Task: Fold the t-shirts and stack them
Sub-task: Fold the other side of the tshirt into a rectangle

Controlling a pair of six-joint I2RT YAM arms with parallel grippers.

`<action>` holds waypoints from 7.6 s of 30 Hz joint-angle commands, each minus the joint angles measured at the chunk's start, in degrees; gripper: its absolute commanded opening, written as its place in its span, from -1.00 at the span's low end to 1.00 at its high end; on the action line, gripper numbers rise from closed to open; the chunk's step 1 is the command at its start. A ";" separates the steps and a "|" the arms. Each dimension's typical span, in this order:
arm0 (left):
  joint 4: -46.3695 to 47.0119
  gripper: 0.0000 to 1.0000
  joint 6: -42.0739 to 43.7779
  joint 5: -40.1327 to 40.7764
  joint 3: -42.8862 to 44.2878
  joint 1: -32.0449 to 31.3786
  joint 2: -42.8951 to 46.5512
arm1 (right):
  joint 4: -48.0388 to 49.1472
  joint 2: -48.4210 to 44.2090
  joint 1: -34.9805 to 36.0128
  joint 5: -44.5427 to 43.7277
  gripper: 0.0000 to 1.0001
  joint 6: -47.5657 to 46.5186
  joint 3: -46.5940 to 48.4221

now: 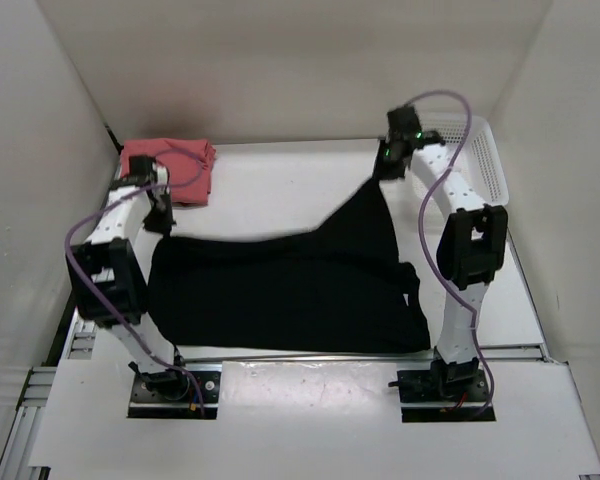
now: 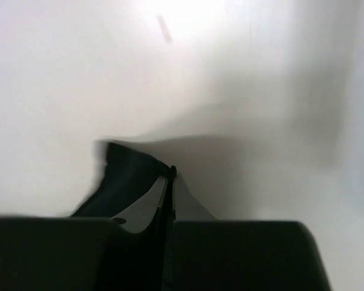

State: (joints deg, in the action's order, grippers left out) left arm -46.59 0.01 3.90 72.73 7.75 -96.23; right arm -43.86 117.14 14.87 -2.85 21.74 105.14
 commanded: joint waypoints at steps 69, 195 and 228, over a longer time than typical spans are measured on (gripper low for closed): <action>9.59 -0.79 -0.01 7.52 -7.69 0.60 2.09 | 2.20 -55.36 7.71 -4.44 -1.00 15.27 -68.67; 9.32 -0.79 -0.01 -14.54 33.97 -61.36 -33.85 | 13.27 -47.09 -5.91 11.82 -0.78 12.28 -75.08; 3.70 -0.79 -0.01 -17.26 5.68 -62.94 -7.23 | -3.68 -62.73 -1.43 9.09 -0.78 14.30 -73.06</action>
State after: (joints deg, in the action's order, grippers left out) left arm -40.58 -0.43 -13.21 80.53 -55.35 -109.49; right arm -41.15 56.64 13.41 9.06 35.53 31.14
